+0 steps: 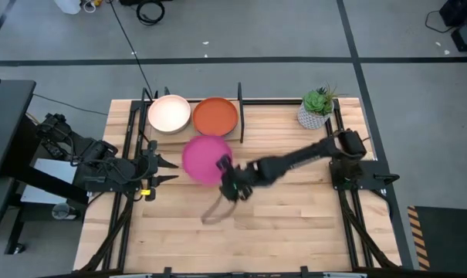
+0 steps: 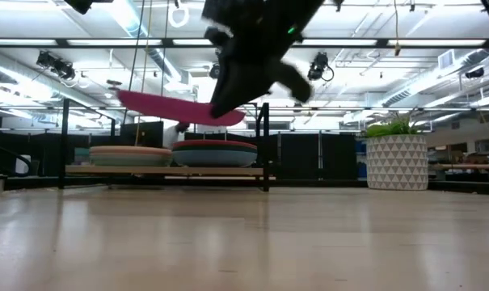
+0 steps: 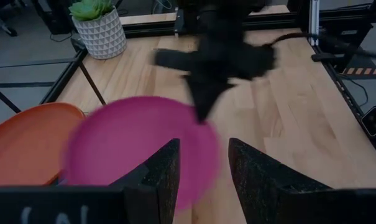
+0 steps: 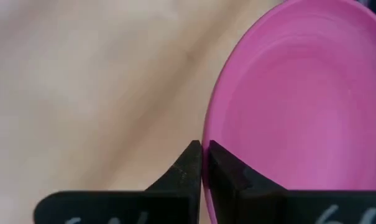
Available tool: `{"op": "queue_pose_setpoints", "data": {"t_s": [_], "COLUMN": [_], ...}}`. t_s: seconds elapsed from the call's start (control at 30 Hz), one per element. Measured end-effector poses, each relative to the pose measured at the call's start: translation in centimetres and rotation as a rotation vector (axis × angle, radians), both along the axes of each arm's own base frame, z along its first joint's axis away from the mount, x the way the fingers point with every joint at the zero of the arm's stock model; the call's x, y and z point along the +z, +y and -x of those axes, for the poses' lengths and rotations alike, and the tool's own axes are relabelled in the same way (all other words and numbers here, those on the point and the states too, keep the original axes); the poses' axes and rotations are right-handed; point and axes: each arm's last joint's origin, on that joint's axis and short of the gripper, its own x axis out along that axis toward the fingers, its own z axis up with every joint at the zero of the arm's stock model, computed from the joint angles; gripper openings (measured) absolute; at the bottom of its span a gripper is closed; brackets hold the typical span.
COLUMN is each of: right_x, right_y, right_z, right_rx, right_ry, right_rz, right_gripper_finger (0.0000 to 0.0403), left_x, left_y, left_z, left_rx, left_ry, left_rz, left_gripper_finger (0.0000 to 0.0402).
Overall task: Place and stack plates onto a shelf
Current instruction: Stack the pink plate on top of the orange plate on the shelf, then return to Home Position
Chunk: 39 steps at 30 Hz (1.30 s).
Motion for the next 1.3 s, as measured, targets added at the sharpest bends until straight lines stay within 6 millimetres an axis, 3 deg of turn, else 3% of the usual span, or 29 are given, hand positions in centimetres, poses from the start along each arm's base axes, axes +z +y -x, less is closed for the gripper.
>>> {"op": "queue_pose_setpoints", "data": {"t_s": [0.2, 0.37, 0.5, 0.6, 0.8, 1.03, 1.2, 1.3], "right_x": [1.3, 1.9, 1.8, 1.8, 1.8, 3.5, 5.1, 4.2], "right_y": [-7.4, -13.2, -16.4, -17.5, -17.9, -13.9, -11.3, -9.4], "right_z": [-1.6, -1.6, -1.1, -0.9, -0.9, -0.2, 1.2, 1.8], "right_rx": [-0.164, -0.292, -0.336, -0.326, -0.355, -0.397, -0.41, -0.374], "right_ry": [-0.084, -0.115, -0.115, -0.118, -0.13, -0.118, -0.092, -0.06], "right_rz": [0.002, -0.011, -0.082, -0.127, -0.158, -0.075, -0.262, -0.423], "right_gripper_finger": [0.0026, 0.0026, 0.0028, 0.0038, 0.0079, 0.0109, 0.0107, 0.0107], "left_x": [0.0, 0.0, 0.0, 0.0, 0.0, -0.1, -2.8, -5.1], "left_y": [0.0, 0.0, 0.0, 0.0, 0.0, 0.0, -0.3, -0.5], "left_z": [0.0, 0.0, 0.0, 0.0, 0.0, 0.0, -0.6, -0.9], "left_rx": [0.001, 0.001, 0.003, 0.004, 0.005, 0.012, 0.01, 0.012], "left_ry": [0.0, -0.001, -0.001, -0.001, -0.001, -0.009, -0.008, 0.0], "left_rz": [0.002, 0.003, 0.007, 0.008, 0.009, -0.036, -0.058, -0.042], "left_gripper_finger": [0.0144, 0.0144, 0.0144, 0.0144, 0.0144, 0.0144, 0.0144, 0.0144]}}
